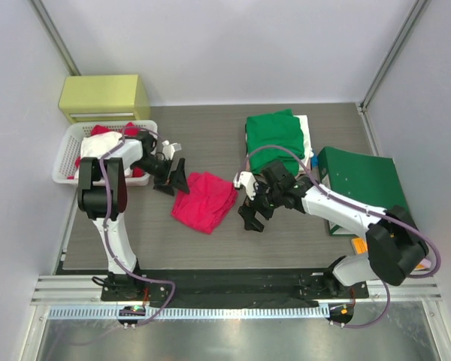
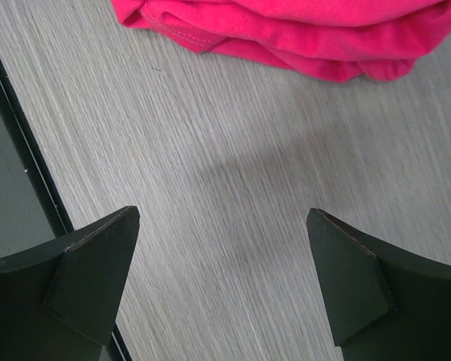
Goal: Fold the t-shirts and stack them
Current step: Put the neatly folded tshirt into the corner of the board with both arms
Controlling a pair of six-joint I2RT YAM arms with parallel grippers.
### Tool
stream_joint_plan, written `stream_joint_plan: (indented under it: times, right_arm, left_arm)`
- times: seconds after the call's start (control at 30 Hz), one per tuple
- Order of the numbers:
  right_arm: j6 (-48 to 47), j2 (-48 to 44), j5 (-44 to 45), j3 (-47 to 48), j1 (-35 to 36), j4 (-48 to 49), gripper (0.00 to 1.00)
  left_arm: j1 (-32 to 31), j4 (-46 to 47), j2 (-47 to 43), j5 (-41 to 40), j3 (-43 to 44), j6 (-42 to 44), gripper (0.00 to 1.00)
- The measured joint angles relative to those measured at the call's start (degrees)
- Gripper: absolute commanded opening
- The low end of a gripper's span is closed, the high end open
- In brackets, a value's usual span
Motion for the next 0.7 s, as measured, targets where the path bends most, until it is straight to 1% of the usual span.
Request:
stream_joint_plan:
  times: [0.2, 0.37, 0.43, 0.5, 0.6, 0.7]
  right_arm:
    - [0.92, 2.82, -0.79, 0.00, 0.00, 1.44, 1.00]
    - [2.58, 2.99, 0.17, -1.31, 0.00, 6.86, 1.00]
    - [2.93, 4.39, 1.09, -1.31, 0.20, 8.04, 1.00]
    - [3.69, 6.88, 3.63, -0.70, 0.96, 9.42, 1.00]
    - [4.59, 9.16, 11.85, -0.50, 2.93, 12.41, 1.00]
    - [5.73, 10.05, 17.03, 1.46, 3.54, 12.55, 1.00]
  left_arm:
    - [-1.03, 1.55, 0.35, -0.02, 0.57, -1.84, 1.00]
    - [-1.07, 1.81, 1.53, 1.11, 1.70, -3.34, 1.00]
    - [-1.03, 2.08, 1.60, 1.31, 1.68, -3.61, 1.00]
    - [-1.07, 3.65, 1.16, 1.46, 0.81, -4.48, 1.00]
    - [-1.07, 6.75, -1.01, 1.18, -1.99, -5.20, 1.00]
    - [-1.18, 8.83, -2.34, 0.76, -3.69, -5.53, 1.00]
